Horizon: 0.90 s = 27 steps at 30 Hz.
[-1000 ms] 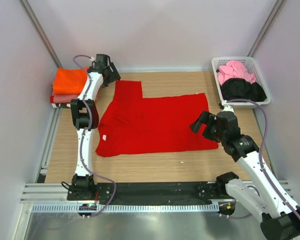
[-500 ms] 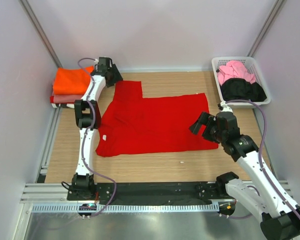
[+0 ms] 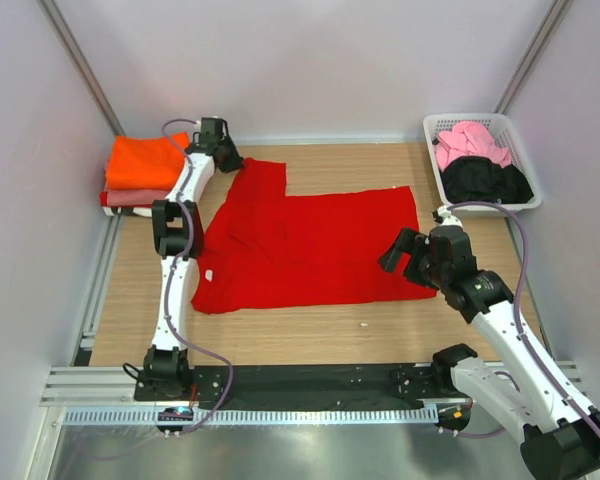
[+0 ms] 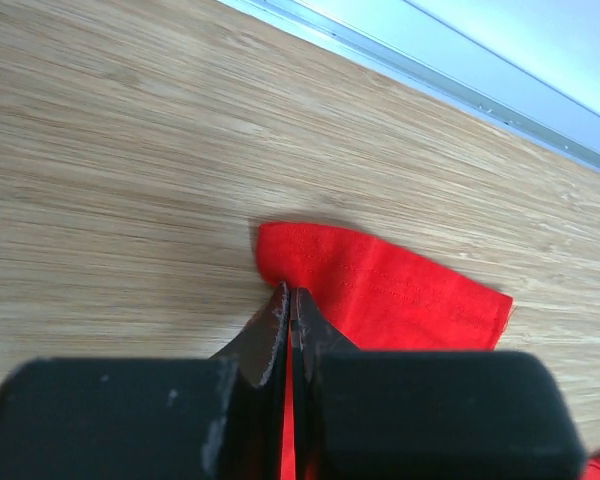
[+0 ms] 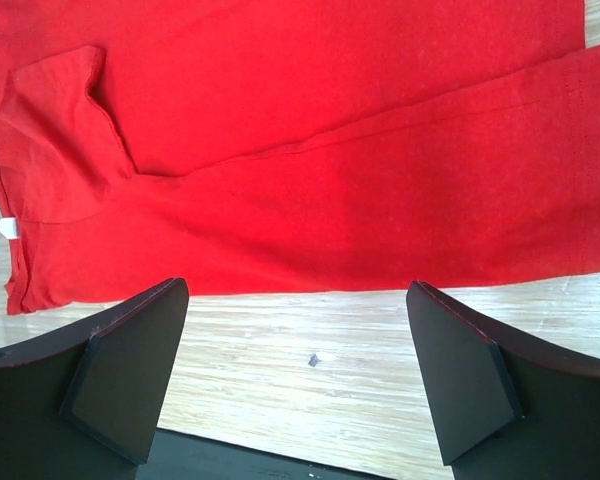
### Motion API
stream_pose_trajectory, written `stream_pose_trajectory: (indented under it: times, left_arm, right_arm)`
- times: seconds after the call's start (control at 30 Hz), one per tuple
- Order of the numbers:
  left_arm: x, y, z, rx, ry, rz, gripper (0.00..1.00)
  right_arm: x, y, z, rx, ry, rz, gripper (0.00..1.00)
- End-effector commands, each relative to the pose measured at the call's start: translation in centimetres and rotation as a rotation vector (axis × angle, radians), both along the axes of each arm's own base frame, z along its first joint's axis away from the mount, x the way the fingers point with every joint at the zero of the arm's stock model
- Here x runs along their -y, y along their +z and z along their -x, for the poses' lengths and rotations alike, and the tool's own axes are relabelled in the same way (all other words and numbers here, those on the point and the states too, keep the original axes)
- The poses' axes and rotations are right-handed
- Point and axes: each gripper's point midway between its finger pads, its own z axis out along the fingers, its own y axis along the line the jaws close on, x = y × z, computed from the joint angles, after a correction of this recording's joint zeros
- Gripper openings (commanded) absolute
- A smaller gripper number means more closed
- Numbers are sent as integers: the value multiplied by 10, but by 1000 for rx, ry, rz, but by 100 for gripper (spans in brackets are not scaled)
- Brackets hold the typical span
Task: Fold and stack the t-shirts
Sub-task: Fold the tshirt
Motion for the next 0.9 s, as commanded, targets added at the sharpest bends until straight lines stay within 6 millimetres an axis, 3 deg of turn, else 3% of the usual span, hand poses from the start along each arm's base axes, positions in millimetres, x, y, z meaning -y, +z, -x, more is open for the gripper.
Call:
stream_pose_trajectory:
  times: [0.0,0.07,0.13,0.17,0.2,0.27,0.43,0.63,0.67,0.7,0.77,0.83,0.87]
  left_arm:
    - [11,46,-6,90,-47,23,0]
    - [10,78,-4,133,-51,22,0]
    - [8,90,4,133,-53,8,0]
    - [6,117,7,168,-45,1,0]
    - [3,117,14,145,-41,-9,0]
    - [0,145,23,168,-34,-21,0]
    - [2,161,46,148,-40,-24,0]
    - [12,179,77,90,-64,-43,0]
    - [13,181,82,84,-69,-58,0]
    - [15,181,91,61,-77,-72,0]
    - [20,189,100,61,-76,-110,0]
    - [28,187,113,26,-109,-145,0]
    - [30,193,115,32,-118,-149,0]
  right_arm:
    - [0,5,-4,31,9,8,97]
    - [-2,6,-8,38,5,-1,97]
    - [-3,7,-11,39,3,-4,97]
    - [-4,9,-14,48,2,-8,97]
    - [-5,14,-17,60,2,-11,97]
    - [-2,17,-26,75,-25,9,97]
    - [-1,27,-49,106,-44,45,98]
    - [-2,34,-95,75,-80,126,99]
    - [-3,51,-108,105,-91,128,99]
    - [-3,38,-120,61,-97,163,99]
    - [3,36,-138,36,-120,227,99]
    - [1,32,-168,-3,-131,266,99]
    - [4,49,-185,24,-149,287,98]
